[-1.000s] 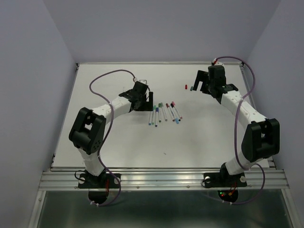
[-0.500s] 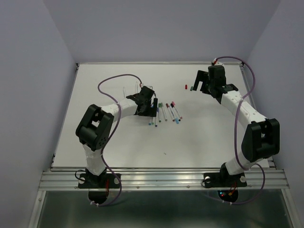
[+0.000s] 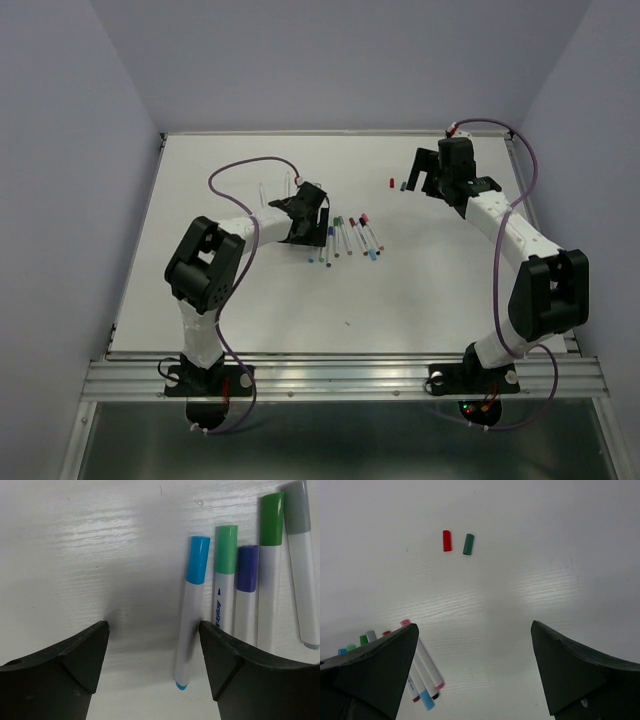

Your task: Open the pen caps

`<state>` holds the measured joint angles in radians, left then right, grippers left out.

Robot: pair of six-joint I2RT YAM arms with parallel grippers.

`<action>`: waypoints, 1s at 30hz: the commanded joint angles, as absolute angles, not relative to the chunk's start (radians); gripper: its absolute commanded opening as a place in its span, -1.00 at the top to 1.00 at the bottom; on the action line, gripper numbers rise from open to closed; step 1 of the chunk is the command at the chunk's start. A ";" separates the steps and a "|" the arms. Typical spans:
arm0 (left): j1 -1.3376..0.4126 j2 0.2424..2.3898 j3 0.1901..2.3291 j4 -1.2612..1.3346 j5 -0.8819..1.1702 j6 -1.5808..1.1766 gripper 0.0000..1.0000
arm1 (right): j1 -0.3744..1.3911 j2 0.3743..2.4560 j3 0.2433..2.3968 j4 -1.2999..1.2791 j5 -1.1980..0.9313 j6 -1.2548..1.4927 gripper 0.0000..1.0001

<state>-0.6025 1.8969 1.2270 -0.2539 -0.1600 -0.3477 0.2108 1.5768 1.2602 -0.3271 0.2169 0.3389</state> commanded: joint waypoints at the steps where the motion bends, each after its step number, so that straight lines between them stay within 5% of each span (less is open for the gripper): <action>1: -0.620 1.905 1.256 -0.270 -0.175 -0.330 -0.66 | 0.213 1.546 1.258 -0.279 0.244 0.331 -1.00; 9: -0.621 1.962 1.287 -0.273 -0.163 -0.313 0.41 | 0.213 1.551 1.256 -0.279 0.285 0.336 -1.00; 15: -0.621 1.957 1.304 -0.279 -0.181 -0.304 1.00 | 0.213 1.534 1.253 -0.279 0.298 0.333 -1.00; 20: -0.620 1.882 1.324 -0.269 -0.248 -0.282 1.00 | 0.213 1.514 1.252 -0.253 0.126 0.311 -1.00; 25: -0.618 1.735 1.353 -0.212 -0.229 -0.212 1.00 | 0.213 1.473 1.178 -0.068 -0.260 0.339 -1.00; 30: -0.618 1.573 1.281 -0.043 -0.010 -0.158 1.00 | 0.213 1.474 1.111 0.190 -0.587 0.477 -1.00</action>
